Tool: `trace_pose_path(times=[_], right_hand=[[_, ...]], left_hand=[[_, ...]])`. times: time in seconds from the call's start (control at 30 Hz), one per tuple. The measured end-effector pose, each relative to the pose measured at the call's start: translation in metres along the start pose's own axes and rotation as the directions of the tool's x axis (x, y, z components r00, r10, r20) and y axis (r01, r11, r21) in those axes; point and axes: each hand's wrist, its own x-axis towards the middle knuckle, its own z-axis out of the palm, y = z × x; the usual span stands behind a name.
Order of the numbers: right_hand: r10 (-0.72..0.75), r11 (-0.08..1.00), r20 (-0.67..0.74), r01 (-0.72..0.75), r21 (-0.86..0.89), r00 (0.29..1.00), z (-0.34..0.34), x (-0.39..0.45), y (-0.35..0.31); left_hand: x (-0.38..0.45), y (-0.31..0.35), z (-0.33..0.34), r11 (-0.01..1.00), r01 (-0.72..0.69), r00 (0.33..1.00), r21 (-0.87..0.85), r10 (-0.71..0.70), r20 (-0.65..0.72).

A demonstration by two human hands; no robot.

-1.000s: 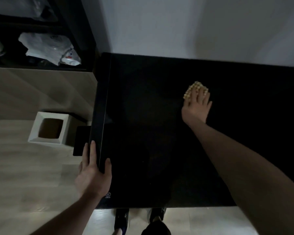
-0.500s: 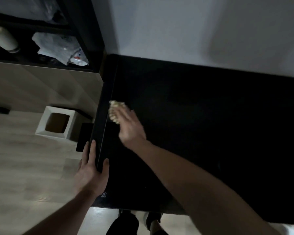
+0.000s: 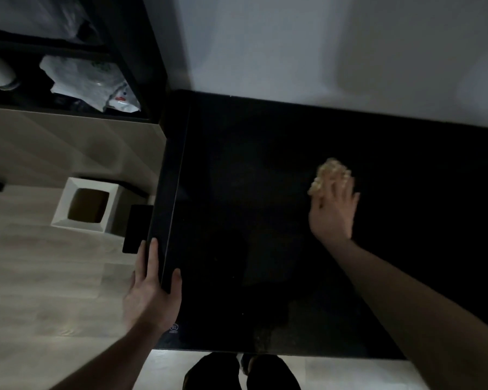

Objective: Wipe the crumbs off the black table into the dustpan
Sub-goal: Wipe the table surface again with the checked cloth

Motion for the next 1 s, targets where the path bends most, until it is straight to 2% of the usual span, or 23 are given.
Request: trace_pose_path(times=[0.07, 0.1, 0.2, 0.27, 0.33, 0.4, 0.43, 0.47, 0.5, 0.53, 0.57, 0.63, 0.67, 0.77, 0.8, 0.83, 0.9, 1.0], right_hand=[[-0.186, 0.982, 0.062, 0.188, -0.024, 0.981, 0.007, -0.036, -0.042], [-0.310, 0.949, 0.097, 0.313, -0.023, 0.946, 0.010, -0.059, -0.060], [-0.634, 0.773, 0.154, 0.630, 0.076, 0.758, 0.014, -0.140, -0.088], [-0.743, 0.670, 0.186, 0.713, 0.207, 0.643, 0.017, -0.185, -0.091], [-0.798, 0.602, 0.198, 0.743, 0.292, 0.569, 0.023, -0.216, -0.081], [-0.821, 0.568, 0.188, 0.742, 0.356, 0.539, 0.028, -0.222, -0.064], [-0.820, 0.566, 0.165, 0.736, 0.371, 0.547, 0.024, -0.216, -0.058], [-0.800, 0.581, 0.112, 0.713, 0.393, 0.590, 0.018, -0.205, -0.051], [-0.744, 0.618, 0.045, 0.661, 0.426, 0.667, 0.007, -0.186, -0.041], [-0.658, 0.672, 0.040, 0.562, 0.482, 0.752, -0.004, -0.163, -0.029], [-0.592, 0.705, -0.039, 0.540, 0.460, 0.805, -0.014, -0.135, -0.011], [-0.515, 0.812, -0.128, 0.530, 0.244, 0.847, -0.033, -0.068, 0.025], [-0.478, 0.848, -0.143, 0.498, 0.183, 0.867, -0.037, -0.035, 0.048], [-0.221, 0.972, 0.004, 0.220, 0.084, 0.975, -0.041, 0.030, 0.098], [-0.142, 0.989, 0.040, 0.140, 0.053, 0.989, -0.038, 0.036, 0.102], [-0.129, 0.991, 0.045, 0.128, 0.034, 0.991, -0.033, 0.034, 0.100], [-0.272, 0.962, 0.012, 0.272, 0.024, 0.962, -0.026, 0.009, 0.080], [-0.571, 0.821, 0.053, 0.567, 0.070, 0.819, -0.018, -0.064, 0.049]], left_hand=[[0.000, 0.000, -0.001, 1.000, 0.000, 1.000, 0.009, 0.000, -0.001], [-0.001, 0.001, -0.002, 1.000, 0.000, 1.000, 0.010, 0.000, -0.003], [-0.003, 0.002, -0.003, 1.000, -0.014, 1.000, 0.009, 0.014, 0.000], [-0.003, 0.004, -0.004, 1.000, -0.010, 1.000, 0.010, 0.010, 0.005], [-0.005, 0.005, -0.004, 1.000, -0.010, 1.000, 0.009, 0.010, 0.008], [-0.006, 0.005, -0.004, 1.000, -0.013, 1.000, 0.013, 0.013, 0.009], [-0.006, 0.005, -0.005, 1.000, -0.015, 1.000, 0.015, 0.014, 0.007], [-0.006, 0.005, -0.005, 1.000, -0.019, 1.000, 0.016, 0.019, 0.003], [-0.006, 0.004, -0.005, 1.000, -0.022, 1.000, 0.017, 0.022, 0.000], [-0.007, 0.005, -0.005, 1.000, -0.019, 1.000, 0.019, 0.019, 0.002], [-0.007, 0.005, -0.005, 1.000, -0.018, 1.000, 0.022, 0.018, 0.003], [-0.008, 0.007, -0.005, 0.999, -0.020, 1.000, 0.032, 0.020, -0.002], [-0.008, 0.007, -0.005, 0.999, -0.020, 1.000, 0.040, 0.020, -0.007], [-0.009, 0.009, -0.003, 0.998, -0.009, 1.000, 0.057, 0.011, -0.025], [-0.009, 0.010, -0.003, 0.998, -0.002, 1.000, 0.062, 0.004, -0.029], [-0.009, 0.011, -0.002, 0.998, 0.001, 0.999, 0.069, 0.002, -0.034], [-0.011, 0.013, 0.000, 0.997, -0.007, 0.999, 0.072, 0.010, -0.049], [-0.014, 0.014, 0.002, 0.997, -0.012, 0.998, 0.080, 0.017, -0.059]])
